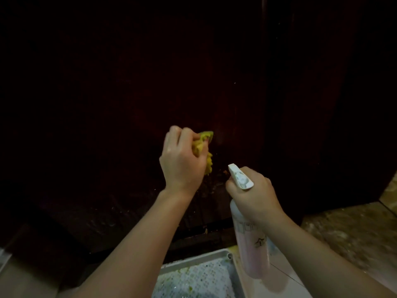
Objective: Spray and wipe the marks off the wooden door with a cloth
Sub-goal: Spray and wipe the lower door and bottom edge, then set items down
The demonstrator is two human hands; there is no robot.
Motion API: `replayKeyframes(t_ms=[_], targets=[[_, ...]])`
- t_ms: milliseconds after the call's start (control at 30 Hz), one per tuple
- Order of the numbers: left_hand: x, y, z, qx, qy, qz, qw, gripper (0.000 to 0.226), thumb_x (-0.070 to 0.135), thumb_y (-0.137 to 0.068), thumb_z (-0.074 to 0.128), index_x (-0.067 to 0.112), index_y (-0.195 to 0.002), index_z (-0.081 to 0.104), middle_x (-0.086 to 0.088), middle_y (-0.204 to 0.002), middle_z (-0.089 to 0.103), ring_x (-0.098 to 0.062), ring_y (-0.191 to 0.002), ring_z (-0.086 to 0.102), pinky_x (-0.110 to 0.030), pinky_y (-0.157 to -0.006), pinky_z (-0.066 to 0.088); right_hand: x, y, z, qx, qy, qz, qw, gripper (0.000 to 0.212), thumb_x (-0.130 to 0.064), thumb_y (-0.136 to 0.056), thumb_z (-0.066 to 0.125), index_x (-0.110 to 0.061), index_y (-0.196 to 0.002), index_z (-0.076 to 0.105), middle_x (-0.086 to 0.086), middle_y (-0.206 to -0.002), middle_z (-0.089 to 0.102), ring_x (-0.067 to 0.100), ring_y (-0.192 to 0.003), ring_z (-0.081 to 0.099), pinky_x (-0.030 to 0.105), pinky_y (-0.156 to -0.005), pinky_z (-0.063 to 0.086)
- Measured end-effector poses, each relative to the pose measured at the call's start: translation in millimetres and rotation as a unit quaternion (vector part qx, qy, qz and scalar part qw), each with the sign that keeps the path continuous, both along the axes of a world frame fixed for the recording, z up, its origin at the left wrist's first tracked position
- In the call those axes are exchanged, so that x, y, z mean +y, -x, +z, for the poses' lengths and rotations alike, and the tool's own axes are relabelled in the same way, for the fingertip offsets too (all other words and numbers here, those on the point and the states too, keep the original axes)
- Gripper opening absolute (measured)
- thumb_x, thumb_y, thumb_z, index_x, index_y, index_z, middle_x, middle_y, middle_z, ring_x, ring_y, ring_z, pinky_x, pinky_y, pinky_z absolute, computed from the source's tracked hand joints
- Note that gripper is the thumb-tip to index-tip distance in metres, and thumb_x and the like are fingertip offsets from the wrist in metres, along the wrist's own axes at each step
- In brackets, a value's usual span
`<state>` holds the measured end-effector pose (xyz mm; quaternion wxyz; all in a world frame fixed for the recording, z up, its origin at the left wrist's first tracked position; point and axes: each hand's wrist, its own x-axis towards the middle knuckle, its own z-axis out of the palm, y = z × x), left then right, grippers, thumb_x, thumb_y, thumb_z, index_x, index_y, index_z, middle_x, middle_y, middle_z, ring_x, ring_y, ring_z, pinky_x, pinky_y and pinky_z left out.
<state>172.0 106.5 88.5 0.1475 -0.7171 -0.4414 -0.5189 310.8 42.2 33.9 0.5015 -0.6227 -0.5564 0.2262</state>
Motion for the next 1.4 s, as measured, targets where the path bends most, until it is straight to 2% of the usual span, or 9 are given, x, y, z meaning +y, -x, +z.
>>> replayKeyframes(t_ms=[167,300,400,600,733,867,967,1167,1400], targets=[[5.8,-5.9,22.1,-0.024,0.01,0.031,0.999,0.019,0.024,-0.082,0.073,0.01,-0.084,0.059,-0.001,-0.088,0.053,-0.01,-0.077,0.048,-0.012,-0.056,0.031,4.2,5.0,1.8,0.0,0.001,0.016,1.0,0.034,-0.021,-0.079,0.063,-0.028,-0.054,0.04,-0.012,-0.048,0.043,0.007,-0.049,0.04,0.028,-0.051,0.032],[8.1,-9.6,17.9,-0.007,-0.009,0.052,0.999,0.021,0.023,-0.08,0.076,0.009,-0.083,0.061,-0.004,-0.087,0.055,-0.009,-0.079,0.045,-0.017,-0.053,0.033,4.7,1.0,-0.9,0.011,0.049,0.081,0.995,0.017,-0.023,-0.082,0.062,-0.025,-0.071,0.049,-0.01,-0.065,0.049,0.009,-0.059,0.046,0.026,-0.055,0.035],[8.9,-12.4,15.2,0.003,-0.014,0.05,0.999,0.021,0.022,-0.078,0.077,0.009,-0.082,0.061,-0.003,-0.086,0.055,-0.009,-0.078,0.045,-0.021,-0.051,0.037,2.9,-3.9,-4.3,0.03,0.072,0.119,0.99,0.019,-0.019,-0.083,0.064,-0.02,-0.074,0.047,-0.004,-0.072,0.047,0.011,-0.063,0.043,0.026,-0.058,0.034],[8.9,-18.3,7.1,0.014,-0.006,0.045,0.999,0.021,0.023,-0.078,0.078,0.011,-0.08,0.061,-0.001,-0.084,0.054,-0.009,-0.076,0.045,-0.02,-0.05,0.035,-1.6,-9.3,-4.4,-0.011,0.045,0.045,0.998,0.027,-0.018,-0.082,0.061,-0.017,-0.06,0.046,-0.006,-0.058,0.046,0.009,-0.053,0.043,0.017,-0.047,0.03],[8.2,-18.9,3.3,0.023,0.0,0.047,0.999,0.02,0.023,-0.078,0.078,0.012,-0.08,0.06,0.0,-0.085,0.053,-0.008,-0.076,0.044,-0.018,-0.05,0.032,-4.2,-12.6,0.8,0.0,0.043,0.015,0.999,0.034,-0.017,-0.078,0.062,-0.02,-0.054,0.039,-0.007,-0.052,0.042,0.011,-0.051,0.04,0.028,-0.05,0.031],[7.1,-19.9,2.0,0.029,0.012,0.053,0.998,0.021,0.022,-0.077,0.078,0.013,-0.081,0.06,0.0,-0.086,0.054,-0.008,-0.078,0.044,-0.019,-0.052,0.033,-6.5,-13.8,4.0,0.041,0.07,0.077,0.994,0.018,-0.017,-0.08,0.062,-0.014,-0.067,0.05,-0.004,-0.063,0.048,0.012,-0.06,0.045,0.029,-0.056,0.034],[6.2,-21.0,2.7,0.022,0.016,0.055,0.998,0.021,0.022,-0.076,0.079,0.012,-0.082,0.061,0.0,-0.086,0.054,-0.008,-0.078,0.044,-0.018,-0.053,0.033,-9.1,-13.6,2.8,0.025,0.085,0.092,0.992,0.012,-0.019,-0.082,0.063,-0.015,-0.074,0.056,-0.005,-0.068,0.052,0.011,-0.064,0.048,0.027,-0.057,0.035],[5.6,-21.2,2.7,0.016,0.024,0.054,0.998,0.02,0.022,-0.077,0.078,0.013,-0.083,0.061,0.0,-0.087,0.054,-0.008,-0.079,0.044,-0.02,-0.053,0.034,-12.1,-18.2,-2.3,-0.064,0.079,0.035,0.994,0.03,-0.024,-0.081,0.059,-0.02,-0.057,0.043,-0.005,-0.055,0.045,0.015,-0.055,0.044,0.033,-0.052,0.035],[4.7,-18.2,-4.8,0.051,0.012,0.049,0.997,0.02,0.019,-0.077,0.078,0.011,-0.084,0.061,-0.002,-0.087,0.054,-0.012,-0.077,0.047,-0.022,-0.049,0.04,-13.4,-20.8,-6.6,0.01,0.105,0.066,0.992,0.023,-0.021,-0.08,0.062,-0.018,-0.064,0.047,-0.004,-0.063,0.047,0.013,-0.059,0.044,0.03,-0.055,0.034]])
